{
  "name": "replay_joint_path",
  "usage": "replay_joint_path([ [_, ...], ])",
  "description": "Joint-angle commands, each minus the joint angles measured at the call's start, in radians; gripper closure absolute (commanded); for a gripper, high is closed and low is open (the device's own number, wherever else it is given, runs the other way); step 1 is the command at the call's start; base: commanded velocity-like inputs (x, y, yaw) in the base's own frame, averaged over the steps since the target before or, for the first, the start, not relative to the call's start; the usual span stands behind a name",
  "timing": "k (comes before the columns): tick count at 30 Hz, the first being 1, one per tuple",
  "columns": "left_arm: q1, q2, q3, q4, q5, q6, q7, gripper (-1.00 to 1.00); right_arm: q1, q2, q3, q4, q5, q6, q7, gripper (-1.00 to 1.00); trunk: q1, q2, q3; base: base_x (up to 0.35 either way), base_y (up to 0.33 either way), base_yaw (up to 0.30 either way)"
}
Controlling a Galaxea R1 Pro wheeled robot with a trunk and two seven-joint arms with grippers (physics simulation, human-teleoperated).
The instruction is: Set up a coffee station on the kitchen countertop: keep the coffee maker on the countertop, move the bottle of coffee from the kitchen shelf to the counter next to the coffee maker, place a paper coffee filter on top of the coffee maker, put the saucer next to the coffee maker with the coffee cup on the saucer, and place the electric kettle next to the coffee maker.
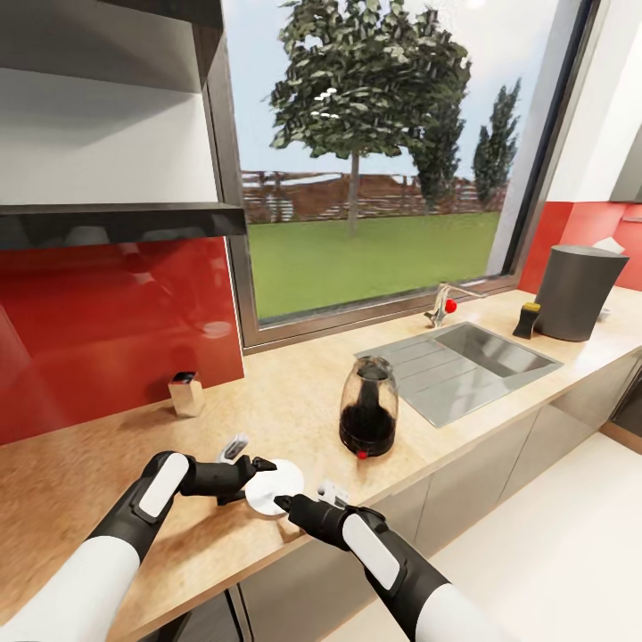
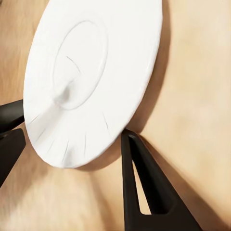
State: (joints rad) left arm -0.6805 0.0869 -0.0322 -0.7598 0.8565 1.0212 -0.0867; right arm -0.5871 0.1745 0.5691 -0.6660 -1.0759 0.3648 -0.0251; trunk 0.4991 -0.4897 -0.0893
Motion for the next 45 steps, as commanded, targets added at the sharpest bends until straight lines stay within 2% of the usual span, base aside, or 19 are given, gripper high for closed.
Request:
replay_joint_path([
  [1, -0.001, 0.001, -0.003, 0.000, -0.016, 0.002, -0.007, -1.00, 0.000, 0.000, 0.003, 0.063, -0.001, 0.005, -0.006, -1.00, 0.001, -0.001, -0.002, 0.000, 0.000, 0.000],
  [43, -0.002, -0.015, -0.003, 0.001, -0.016, 0.004, -0.007, -1.00, 0.000, 0.000, 0.003, 0.063, -0.001, 0.005, -0.005, -1.00, 0.001, -0.001, -0.002, 0.000, 0.000, 0.000],
  [44, -0.002, -0.015, -0.004, 0.001, -0.016, 0.004, -0.007, 1.00, 0.000, 0.000, 0.003, 0.063, -0.001, 0.005, -0.005, -1.00, 0.001, -0.001, -0.002, 0.000, 0.000, 0.000],
  [45, -0.002, -0.015, -0.004, 0.001, -0.016, 0.004, -0.007, 1.00, 0.000, 0.000, 0.003, 0.063, -0.001, 0.005, -0.005, -1.00, 0.001, -0.001, -0.002, 0.000, 0.000, 0.000],
])
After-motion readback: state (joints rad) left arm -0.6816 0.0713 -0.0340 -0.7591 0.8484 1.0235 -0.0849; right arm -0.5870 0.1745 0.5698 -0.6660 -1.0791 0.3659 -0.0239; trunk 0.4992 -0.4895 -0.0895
